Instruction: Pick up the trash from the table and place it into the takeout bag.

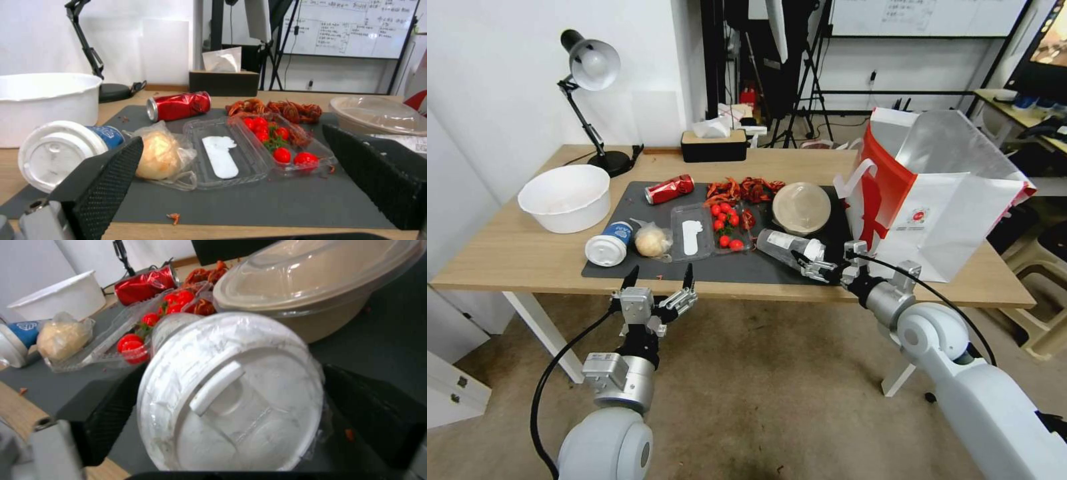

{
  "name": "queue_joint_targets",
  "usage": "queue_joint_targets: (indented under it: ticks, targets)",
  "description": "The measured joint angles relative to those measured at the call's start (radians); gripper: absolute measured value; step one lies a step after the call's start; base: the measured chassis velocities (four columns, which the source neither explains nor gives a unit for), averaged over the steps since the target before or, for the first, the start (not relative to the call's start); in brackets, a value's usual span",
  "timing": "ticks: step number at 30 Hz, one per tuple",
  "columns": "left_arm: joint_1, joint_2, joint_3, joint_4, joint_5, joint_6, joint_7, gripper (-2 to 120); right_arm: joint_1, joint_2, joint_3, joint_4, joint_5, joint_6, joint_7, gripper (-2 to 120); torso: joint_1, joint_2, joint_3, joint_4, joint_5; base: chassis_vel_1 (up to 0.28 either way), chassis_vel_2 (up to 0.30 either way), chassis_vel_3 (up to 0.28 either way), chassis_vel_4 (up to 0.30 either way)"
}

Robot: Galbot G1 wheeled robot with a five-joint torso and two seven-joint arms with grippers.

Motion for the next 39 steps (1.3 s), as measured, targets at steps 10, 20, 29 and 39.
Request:
queue_joint_targets:
  ticks: [10, 20, 29, 39]
  targets:
    - [0.0, -0.005, 0.002, 0.006, 0.005, -0.01, -0.001, 100, 0.034, -0.036, 0.014, -0.039, 0.06, -0.08, -0.064, 70, 0.0, 0.0, 0.0, 0.0, 0.0, 0.0, 0.0, 0.0, 0.0]
    - [0.002, -0.005, 0.003, 0.007, 0.007, -0.016, -0.001, 100, 0.061, -0.044, -0.013, -0.066, 0.081, -0.099, -0.061, 69, 0.0, 0.0, 0.0, 0.0, -0.0001, 0.0, 0.0, 0.0, 0.0]
    - [0.003, -0.003, 0.002, 0.011, 0.01, -0.026, -0.003, 100, 0.063, -0.031, -0.038, -0.062, 0.07, -0.098, -0.029, 69, 0.0, 0.0, 0.0, 0.0, -0.0002, 0.0, 0.0, 0.0, 0.0]
    - [0.006, -0.003, 0.004, 0.014, 0.015, -0.038, -0.005, 100, -0.006, -0.044, 0.022, 0.043, 0.088, -0.072, -0.061, 69, 0.0, 0.0, 0.0, -0.0001, 0.0002, 0.0, 0.0, 0.0, 0.0]
